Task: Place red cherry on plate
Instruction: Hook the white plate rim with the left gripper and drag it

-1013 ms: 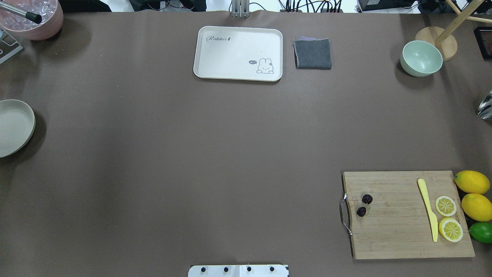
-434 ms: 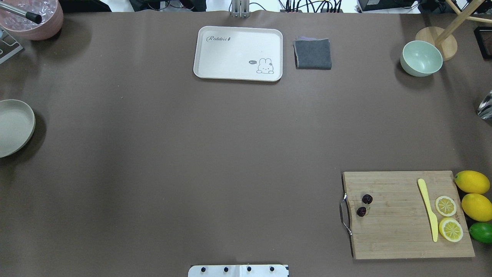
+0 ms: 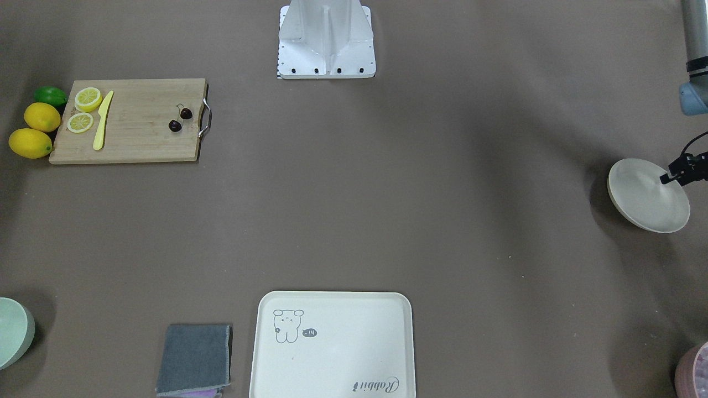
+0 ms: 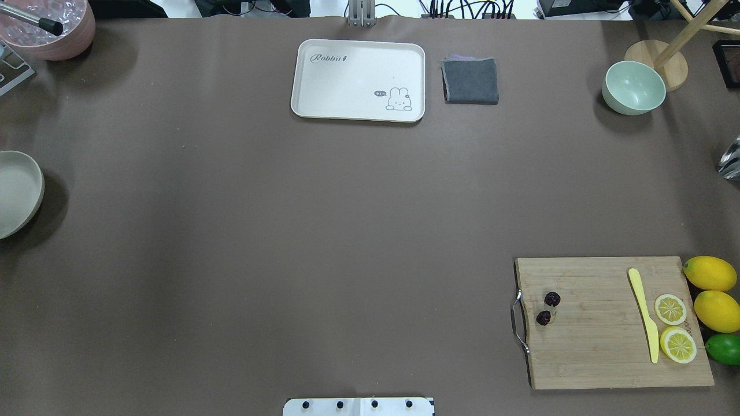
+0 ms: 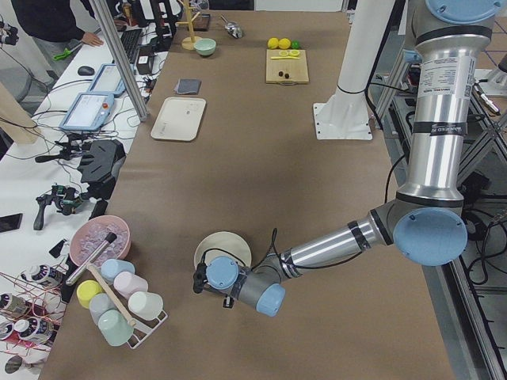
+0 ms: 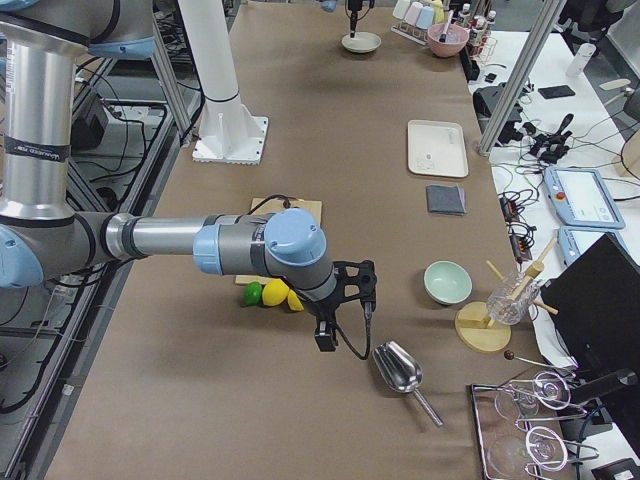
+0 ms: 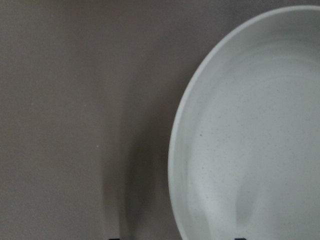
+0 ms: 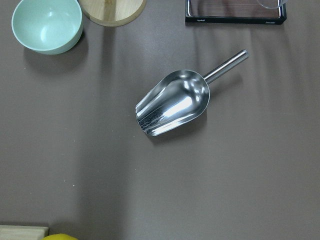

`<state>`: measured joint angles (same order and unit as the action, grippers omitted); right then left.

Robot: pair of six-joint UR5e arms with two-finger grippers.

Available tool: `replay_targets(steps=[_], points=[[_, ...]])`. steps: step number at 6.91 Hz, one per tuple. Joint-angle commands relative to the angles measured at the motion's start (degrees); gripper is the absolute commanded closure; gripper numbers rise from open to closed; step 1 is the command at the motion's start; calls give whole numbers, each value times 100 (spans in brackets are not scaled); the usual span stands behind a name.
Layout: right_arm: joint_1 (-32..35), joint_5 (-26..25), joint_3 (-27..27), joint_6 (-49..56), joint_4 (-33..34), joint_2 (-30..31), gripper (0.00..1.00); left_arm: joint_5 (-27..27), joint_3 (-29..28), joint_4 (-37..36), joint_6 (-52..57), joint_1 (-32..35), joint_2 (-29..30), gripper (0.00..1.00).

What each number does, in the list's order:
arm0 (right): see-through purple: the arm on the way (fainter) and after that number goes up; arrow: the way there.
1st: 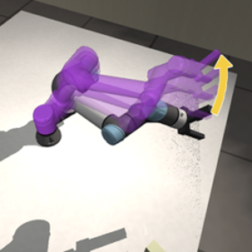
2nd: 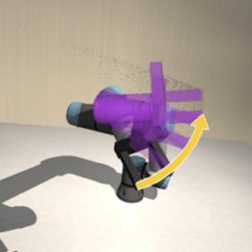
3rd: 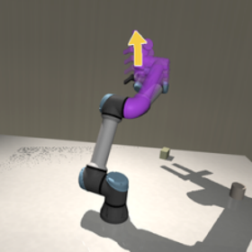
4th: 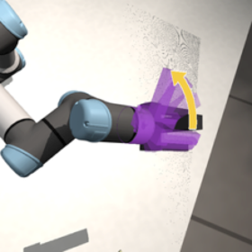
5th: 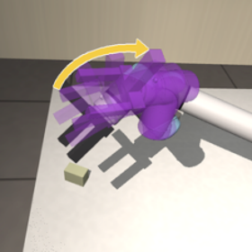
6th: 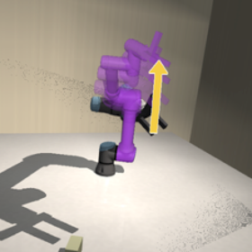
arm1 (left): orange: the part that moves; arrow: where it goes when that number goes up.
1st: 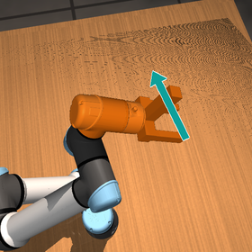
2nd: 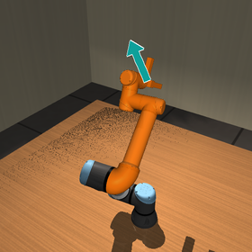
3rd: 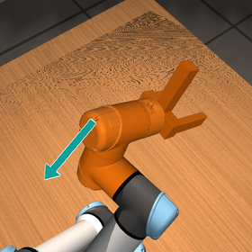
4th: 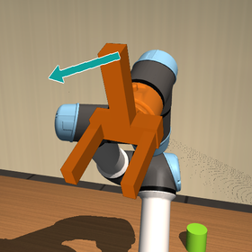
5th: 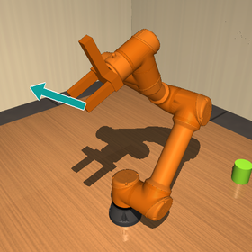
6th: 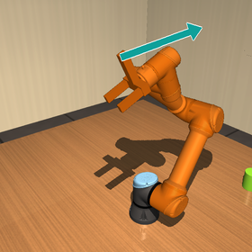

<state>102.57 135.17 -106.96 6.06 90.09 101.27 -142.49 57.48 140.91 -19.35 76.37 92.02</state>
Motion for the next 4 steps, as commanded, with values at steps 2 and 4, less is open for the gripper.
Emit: replay_targets(steps=[2, 4], points=[[0, -9, -1, 0, 0, 7, 0, 90, -71, 183, -16, -52, 0, 100], [0, -9, -1, 0, -9, 16, 0, 64, 60, 165, -461, -86, 9, 100]])
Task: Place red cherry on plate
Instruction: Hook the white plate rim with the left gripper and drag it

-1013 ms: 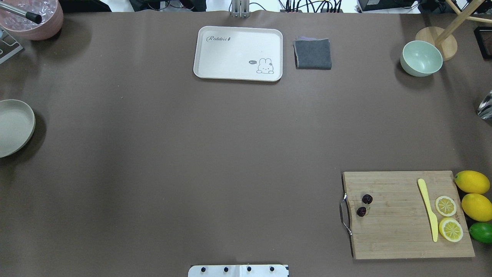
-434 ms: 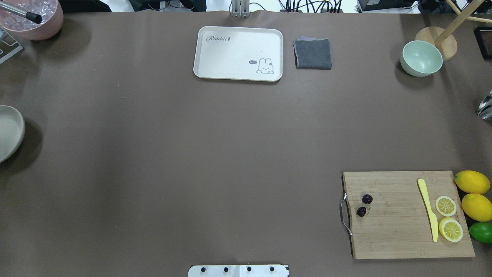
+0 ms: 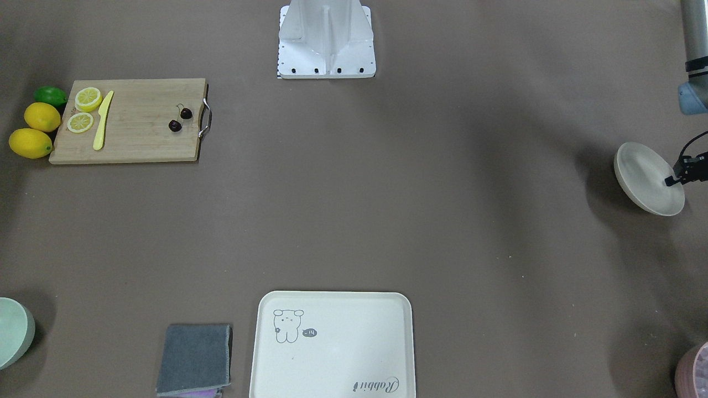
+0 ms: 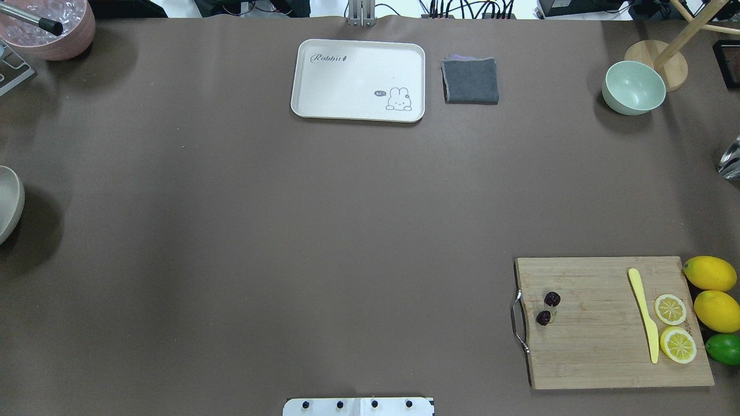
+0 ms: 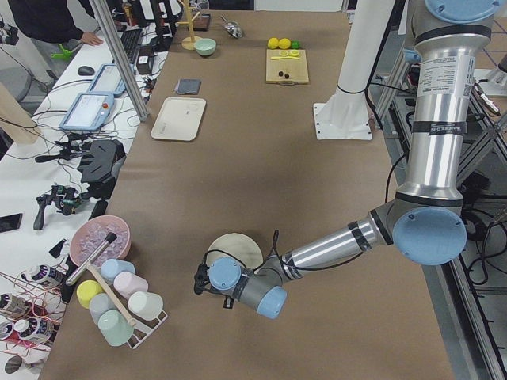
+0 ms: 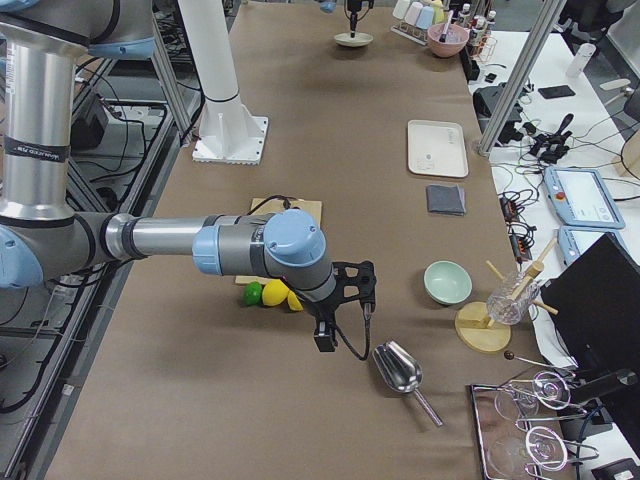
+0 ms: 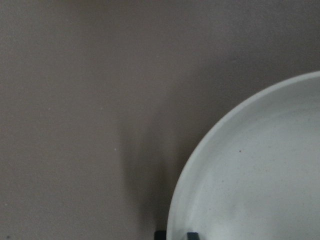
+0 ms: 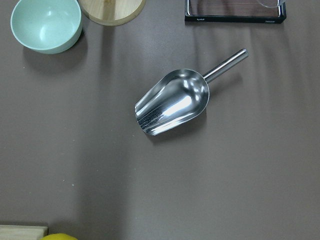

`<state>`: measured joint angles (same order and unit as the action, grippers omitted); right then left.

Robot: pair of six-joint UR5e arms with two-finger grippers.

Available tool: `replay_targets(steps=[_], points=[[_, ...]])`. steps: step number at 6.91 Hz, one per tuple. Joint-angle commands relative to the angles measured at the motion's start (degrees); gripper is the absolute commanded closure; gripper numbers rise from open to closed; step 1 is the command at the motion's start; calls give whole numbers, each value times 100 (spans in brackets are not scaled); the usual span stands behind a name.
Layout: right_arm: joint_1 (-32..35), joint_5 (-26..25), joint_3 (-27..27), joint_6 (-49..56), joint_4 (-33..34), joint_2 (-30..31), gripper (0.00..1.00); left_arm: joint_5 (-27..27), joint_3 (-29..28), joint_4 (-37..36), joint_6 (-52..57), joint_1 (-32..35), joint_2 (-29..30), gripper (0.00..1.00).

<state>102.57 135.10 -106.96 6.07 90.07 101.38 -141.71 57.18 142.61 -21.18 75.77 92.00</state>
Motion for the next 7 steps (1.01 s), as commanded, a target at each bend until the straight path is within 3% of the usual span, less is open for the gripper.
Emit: replay_targets(steps=[1, 3, 5, 7], points=[[0, -1, 0, 0, -7, 4, 0, -23, 257, -31, -612, -45, 45, 100], [0, 25, 0, 0, -7, -5, 0, -49, 513, -58, -992, -80, 89, 100], [-9, 34, 0, -9, -7, -5, 0, -573, 810, -354, -1762, -80, 317, 100], [-18, 43, 0, -26, -7, -39, 0, -797, 1721, -445, -3619, -280, 537, 100]])
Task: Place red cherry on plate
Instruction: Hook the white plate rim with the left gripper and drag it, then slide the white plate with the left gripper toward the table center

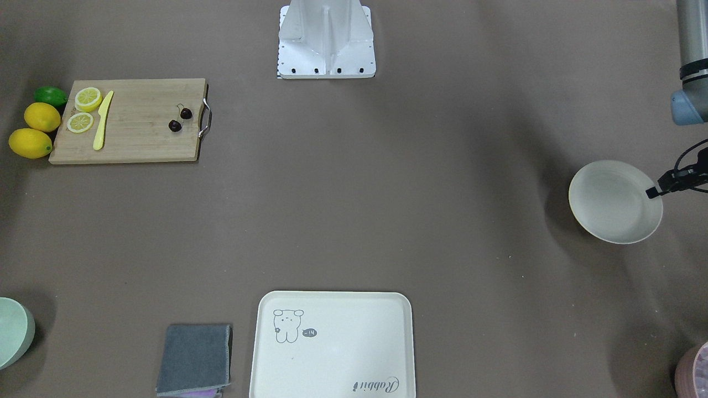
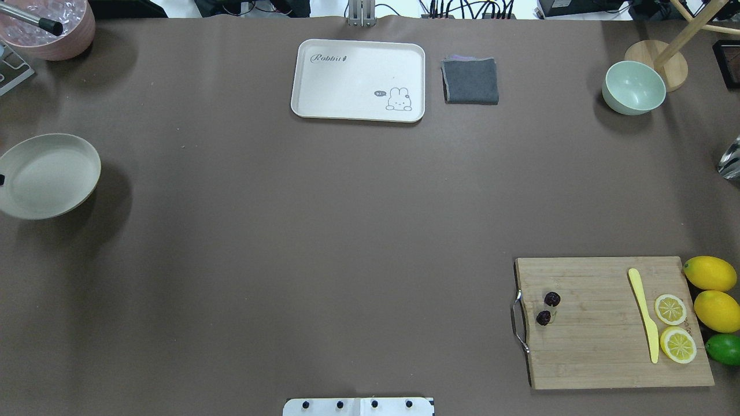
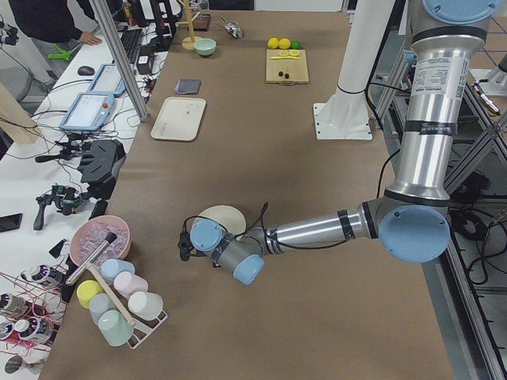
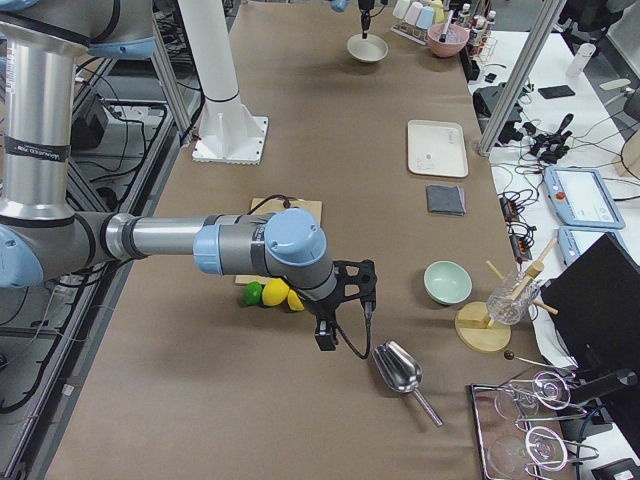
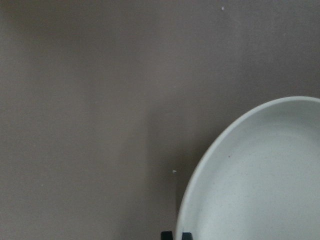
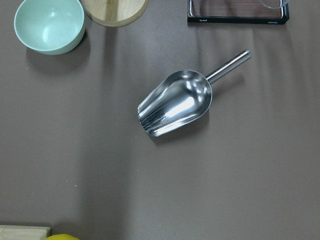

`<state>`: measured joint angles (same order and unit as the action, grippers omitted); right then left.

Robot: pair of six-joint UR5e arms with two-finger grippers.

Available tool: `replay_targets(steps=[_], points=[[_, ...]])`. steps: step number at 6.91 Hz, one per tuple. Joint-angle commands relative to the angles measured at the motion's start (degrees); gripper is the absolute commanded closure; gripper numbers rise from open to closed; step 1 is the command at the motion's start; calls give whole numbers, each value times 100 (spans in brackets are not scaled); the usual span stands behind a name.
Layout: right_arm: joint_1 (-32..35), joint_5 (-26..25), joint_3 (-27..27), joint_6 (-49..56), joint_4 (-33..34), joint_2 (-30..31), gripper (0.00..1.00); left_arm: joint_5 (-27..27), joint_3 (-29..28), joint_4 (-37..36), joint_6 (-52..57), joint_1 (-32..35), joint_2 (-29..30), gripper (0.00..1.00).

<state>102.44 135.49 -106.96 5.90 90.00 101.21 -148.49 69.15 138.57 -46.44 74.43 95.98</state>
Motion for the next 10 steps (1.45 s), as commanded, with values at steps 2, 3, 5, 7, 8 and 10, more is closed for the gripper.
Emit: replay_targets(steps=[2, 3, 5, 7, 8, 10], points=[[-92, 12, 9, -71, 9, -40, 0, 256, 1132, -6, -2407, -996, 604, 100], [-92, 21, 9, -71, 9, -31, 0, 903, 1614, -40, -2840, -1792, 676, 100], [-189, -6, 44, -71, 9, -119, 0, 2239, 1663, -67, -4139, -3233, 1438, 100], [-189, 30, 35, -80, 9, -119, 0, 2921, 2003, -923, -4887, -3872, 2202, 100], [-189, 30, 27, -63, 9, -76, 0, 3131, 2423, -1337, -5022, -4075, 2249, 100], [-180, 30, 26, -62, 9, -67, 0, 3458, 2779, -1806, -5121, -4436, 2311, 100]])
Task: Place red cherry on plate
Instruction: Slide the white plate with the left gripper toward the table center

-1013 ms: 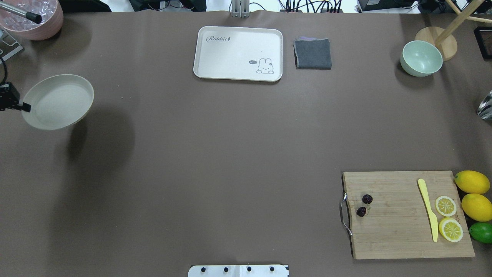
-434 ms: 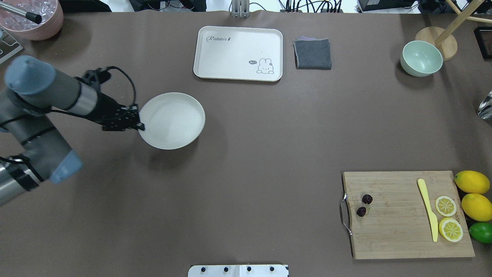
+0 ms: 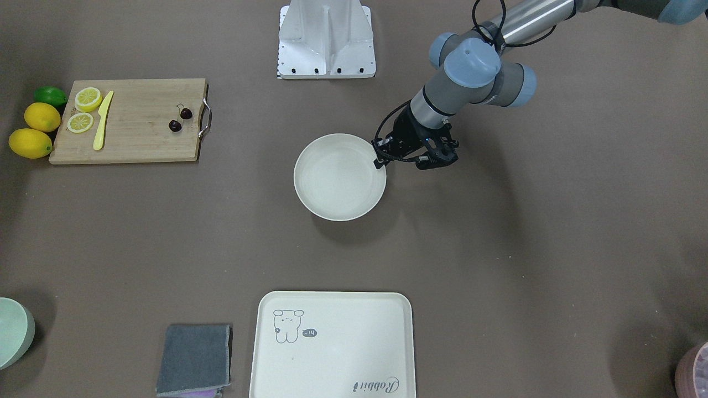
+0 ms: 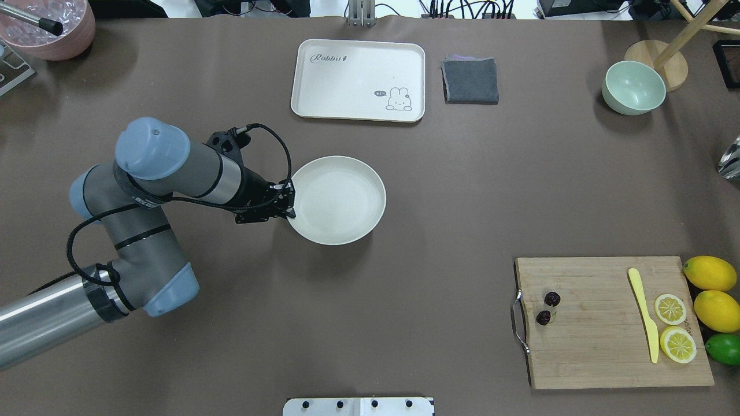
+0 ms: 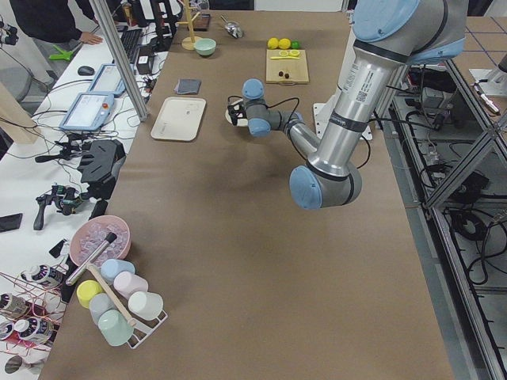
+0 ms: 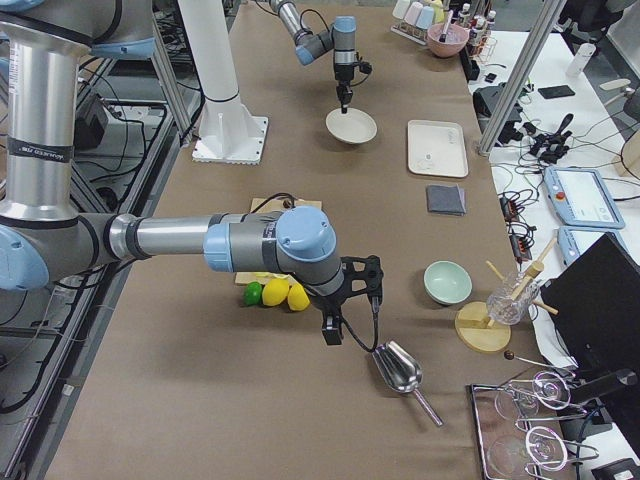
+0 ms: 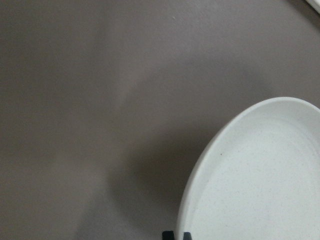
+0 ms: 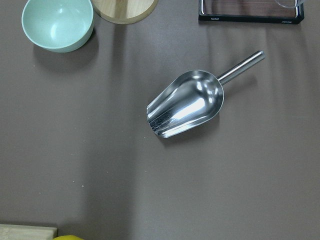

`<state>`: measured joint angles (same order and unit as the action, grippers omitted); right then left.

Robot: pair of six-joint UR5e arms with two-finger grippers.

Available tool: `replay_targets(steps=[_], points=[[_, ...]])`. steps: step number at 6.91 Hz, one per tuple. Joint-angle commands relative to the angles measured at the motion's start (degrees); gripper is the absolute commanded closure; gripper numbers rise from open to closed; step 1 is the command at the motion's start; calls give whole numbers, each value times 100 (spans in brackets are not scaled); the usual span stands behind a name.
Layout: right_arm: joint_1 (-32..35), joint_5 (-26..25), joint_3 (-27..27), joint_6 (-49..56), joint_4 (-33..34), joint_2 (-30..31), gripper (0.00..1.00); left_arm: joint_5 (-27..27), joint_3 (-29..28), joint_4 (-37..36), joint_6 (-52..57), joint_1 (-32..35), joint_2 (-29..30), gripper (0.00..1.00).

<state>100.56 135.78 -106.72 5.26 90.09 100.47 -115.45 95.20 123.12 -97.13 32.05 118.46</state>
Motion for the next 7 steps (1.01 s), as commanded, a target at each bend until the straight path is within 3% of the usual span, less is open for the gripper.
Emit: replay_targets(steps=[1, 7], points=[[7, 1, 2, 2, 0, 16, 0, 155, 96, -262, 123, -217, 116, 100], [16, -70, 19, 2, -9, 104, 0, 225, -466, -236, 1179, -156, 274, 100]])
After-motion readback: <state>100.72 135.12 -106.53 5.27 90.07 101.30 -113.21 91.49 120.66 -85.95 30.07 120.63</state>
